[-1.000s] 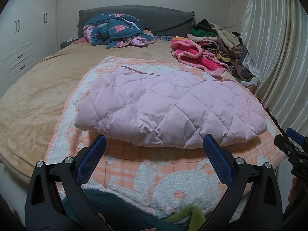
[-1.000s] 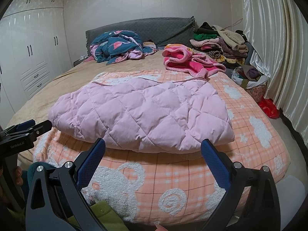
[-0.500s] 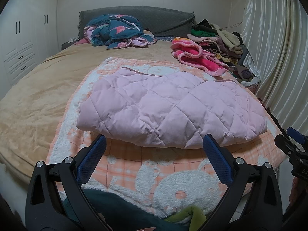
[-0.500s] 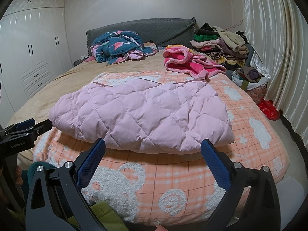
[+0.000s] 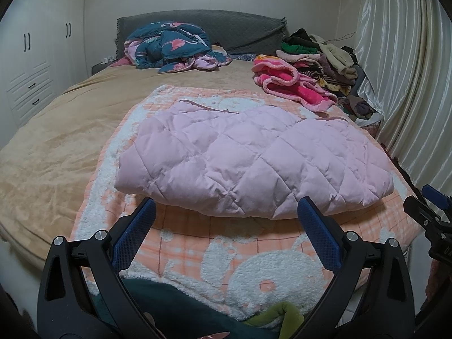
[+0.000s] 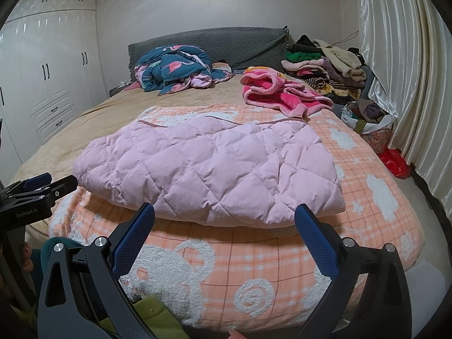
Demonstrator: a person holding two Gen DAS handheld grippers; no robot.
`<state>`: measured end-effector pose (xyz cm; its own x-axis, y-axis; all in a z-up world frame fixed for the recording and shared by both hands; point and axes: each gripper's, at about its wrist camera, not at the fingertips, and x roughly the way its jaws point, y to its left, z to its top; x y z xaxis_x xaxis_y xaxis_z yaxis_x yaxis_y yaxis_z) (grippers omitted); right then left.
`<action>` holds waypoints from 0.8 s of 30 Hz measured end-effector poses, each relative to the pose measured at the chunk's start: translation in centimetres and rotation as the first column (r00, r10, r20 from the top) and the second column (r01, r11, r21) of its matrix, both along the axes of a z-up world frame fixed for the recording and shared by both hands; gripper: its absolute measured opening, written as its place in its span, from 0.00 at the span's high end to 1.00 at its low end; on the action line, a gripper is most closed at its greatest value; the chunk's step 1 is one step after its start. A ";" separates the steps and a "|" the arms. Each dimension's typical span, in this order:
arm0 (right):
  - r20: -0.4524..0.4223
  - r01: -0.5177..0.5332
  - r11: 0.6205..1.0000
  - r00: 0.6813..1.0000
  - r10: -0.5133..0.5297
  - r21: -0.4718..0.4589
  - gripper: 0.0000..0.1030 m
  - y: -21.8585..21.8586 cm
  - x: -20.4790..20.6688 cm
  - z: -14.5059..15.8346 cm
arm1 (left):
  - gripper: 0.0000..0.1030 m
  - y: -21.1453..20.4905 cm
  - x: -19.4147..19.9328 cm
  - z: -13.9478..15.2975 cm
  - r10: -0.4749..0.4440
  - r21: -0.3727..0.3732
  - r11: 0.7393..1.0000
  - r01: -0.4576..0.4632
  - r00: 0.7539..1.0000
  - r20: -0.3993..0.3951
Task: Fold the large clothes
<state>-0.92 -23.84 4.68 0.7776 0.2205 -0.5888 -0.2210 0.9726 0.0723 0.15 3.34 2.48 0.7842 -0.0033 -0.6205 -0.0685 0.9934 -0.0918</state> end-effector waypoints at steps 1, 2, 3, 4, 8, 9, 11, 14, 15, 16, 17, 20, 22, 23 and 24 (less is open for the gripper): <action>0.001 0.002 1.000 1.000 -0.002 -0.001 0.04 0.0 0.0 0.0 | 0.09 0.1 0.0 0.0 -0.001 -0.002 1.000 0.001 1.000 0.001; 0.001 0.001 1.000 1.000 -0.001 0.000 0.04 0.0 -0.1 0.0 | 0.09 0.0 0.0 0.0 -0.002 -0.005 1.000 0.002 1.000 0.000; -0.001 0.001 1.000 1.000 -0.001 0.000 0.04 0.0 0.0 0.0 | 0.09 0.1 0.0 0.0 -0.003 -0.006 1.000 0.003 1.000 -0.001; -0.002 0.001 1.000 1.000 -0.001 0.000 0.04 0.1 0.0 -0.1 | 0.09 0.0 0.0 0.1 -0.003 -0.005 1.000 0.003 1.000 0.000; -0.002 -0.002 1.000 1.000 0.002 0.000 0.04 0.2 0.0 0.1 | 0.09 0.2 0.0 0.1 -0.005 -0.004 1.000 0.005 1.000 0.001; -0.002 -0.005 1.000 1.000 0.005 -0.002 0.04 0.2 0.0 0.1 | 0.09 0.1 0.0 0.1 -0.004 -0.003 1.000 0.004 1.000 0.001; -0.003 -0.004 1.000 1.000 0.004 -0.001 0.04 0.2 0.0 0.1 | 0.09 0.0 -0.1 0.1 -0.003 -0.002 1.000 0.003 1.000 0.002; -0.001 -0.005 1.000 1.000 0.005 -0.003 0.04 0.3 0.0 0.2 | 0.09 0.2 0.0 0.2 -0.003 0.000 1.000 0.003 1.000 0.005; -0.003 -0.005 1.000 1.000 0.005 -0.002 0.04 0.2 0.0 0.1 | 0.09 0.1 0.0 0.2 -0.004 -0.001 1.000 0.004 1.000 0.004; -0.003 -0.005 1.000 1.000 0.005 -0.003 0.04 0.3 0.0 0.2 | 0.09 0.2 0.0 0.2 -0.004 -0.001 1.000 0.004 1.000 0.004; -0.003 -0.004 1.000 1.000 0.004 -0.002 0.04 0.3 0.0 0.2 | 0.09 0.2 0.0 0.2 -0.004 -0.002 1.000 0.004 1.000 0.004; -0.003 -0.005 1.000 1.000 0.005 -0.003 0.04 0.2 0.0 0.1 | 0.09 0.2 0.0 0.1 -0.004 -0.004 1.000 0.004 1.000 0.002; -0.002 -0.005 1.000 1.000 0.005 -0.004 0.04 0.3 0.0 0.1 | 0.09 0.1 -0.1 0.2 -0.009 -0.008 1.000 0.009 1.000 0.005; -0.003 -0.005 1.000 1.000 0.005 -0.004 0.04 0.3 0.0 0.1 | 0.09 0.2 -0.1 0.3 -0.010 -0.006 1.000 0.010 1.000 0.007; -0.004 -0.004 1.000 1.000 0.004 -0.005 0.04 0.3 0.0 0.2 | 0.09 0.2 -0.1 0.4 -0.013 -0.004 1.000 0.013 1.000 0.008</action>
<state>-0.89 -23.55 4.84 0.7747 0.2203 -0.5927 -0.2244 0.9721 0.0681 0.05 3.53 2.92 0.7890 -0.0158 -0.6142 -0.0549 0.9939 -0.0960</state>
